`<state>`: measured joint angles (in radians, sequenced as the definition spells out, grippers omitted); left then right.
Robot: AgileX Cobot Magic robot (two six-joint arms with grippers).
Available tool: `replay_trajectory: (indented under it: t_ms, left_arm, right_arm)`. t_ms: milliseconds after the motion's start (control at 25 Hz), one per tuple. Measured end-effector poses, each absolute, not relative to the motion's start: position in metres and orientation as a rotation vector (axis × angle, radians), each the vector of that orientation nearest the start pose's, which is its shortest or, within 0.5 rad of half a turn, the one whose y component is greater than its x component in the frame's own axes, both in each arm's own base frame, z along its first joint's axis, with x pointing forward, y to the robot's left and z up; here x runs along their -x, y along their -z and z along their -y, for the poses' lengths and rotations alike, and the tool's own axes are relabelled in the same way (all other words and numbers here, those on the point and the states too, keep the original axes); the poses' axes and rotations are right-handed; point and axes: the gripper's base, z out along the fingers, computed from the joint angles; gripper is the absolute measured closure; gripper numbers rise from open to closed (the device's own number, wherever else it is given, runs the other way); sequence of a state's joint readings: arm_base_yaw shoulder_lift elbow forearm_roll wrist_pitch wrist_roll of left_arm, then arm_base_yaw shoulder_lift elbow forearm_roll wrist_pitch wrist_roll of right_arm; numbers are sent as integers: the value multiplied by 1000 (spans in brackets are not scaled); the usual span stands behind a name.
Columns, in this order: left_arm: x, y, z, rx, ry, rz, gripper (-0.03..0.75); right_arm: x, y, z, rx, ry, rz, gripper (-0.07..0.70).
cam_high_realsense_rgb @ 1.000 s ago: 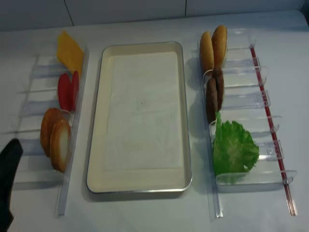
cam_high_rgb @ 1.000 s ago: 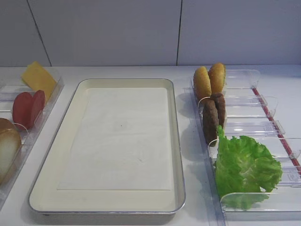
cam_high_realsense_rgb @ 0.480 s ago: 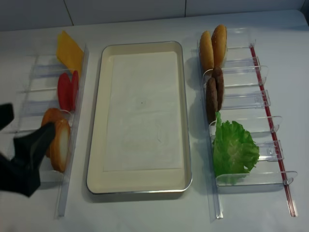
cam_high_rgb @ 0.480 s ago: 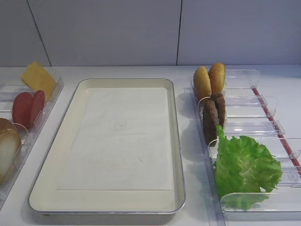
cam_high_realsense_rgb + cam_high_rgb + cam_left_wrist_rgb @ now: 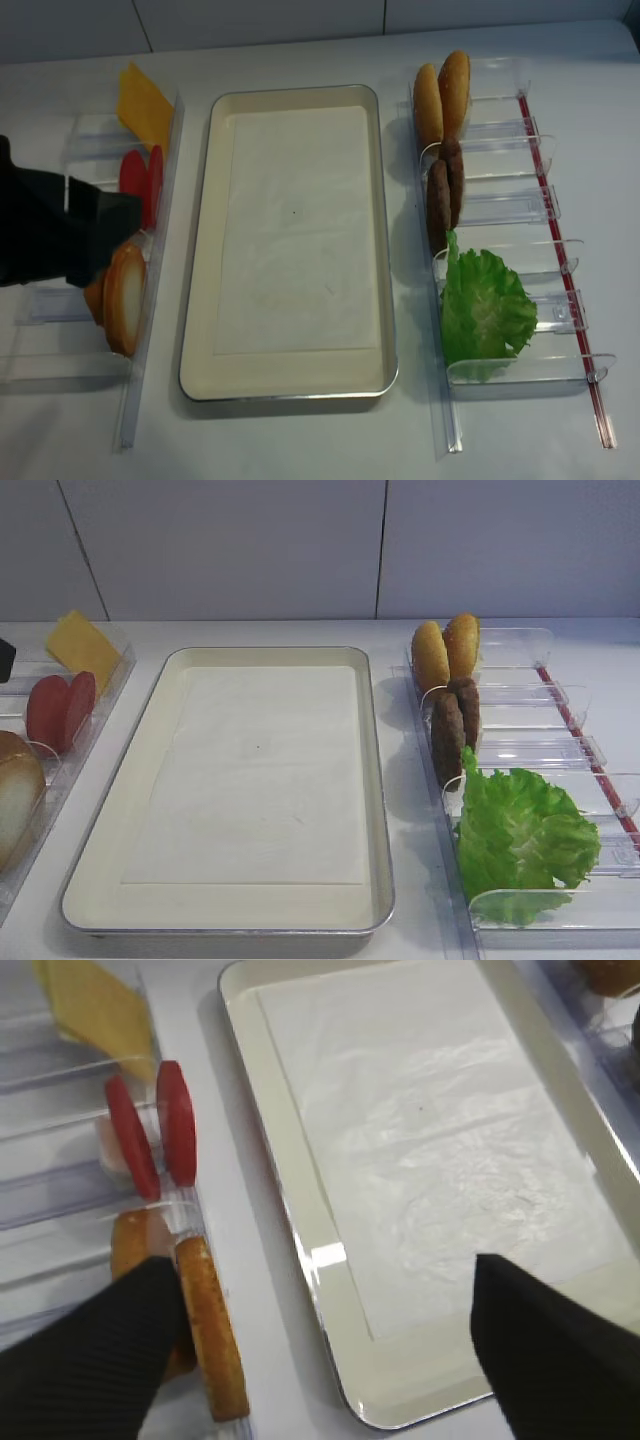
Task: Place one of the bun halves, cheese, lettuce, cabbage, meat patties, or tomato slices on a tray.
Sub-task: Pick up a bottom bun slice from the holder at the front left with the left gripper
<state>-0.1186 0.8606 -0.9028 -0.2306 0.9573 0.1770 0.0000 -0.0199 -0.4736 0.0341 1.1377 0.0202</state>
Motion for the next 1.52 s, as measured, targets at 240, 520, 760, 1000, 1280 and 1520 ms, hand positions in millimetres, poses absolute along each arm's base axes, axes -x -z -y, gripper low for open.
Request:
replay_trajectory:
  t_ms: [240,520,760,1000,1280,1520]
  left_arm:
    - [-164,-337,36,-180,289,-2510,139]
    - [-188,-310,39,-173,290,-2691,141]
    - [-204,-292,38,-163,241,-2787,154]
    - [-215,-280,38,-146,232,-2836,165]
    - [-222,-271,38,-143,205,-2871,172]
    - [-228,-262,38,-142,200,-2910,173]
  right_arm:
    - [8,-264,-3,-18,-53,-2128,5]
    - [8,-264,-3,-18,-53,-2128,5]
    - [8,-264,-3,-16,-52,-2128,5]
    - [8,-264,-3,-16,-52,-2128,5]
    - [8,-264,-3,-16,-52,-2128,5]
    - [8,-264,-3,-16,-52,-2128,5]
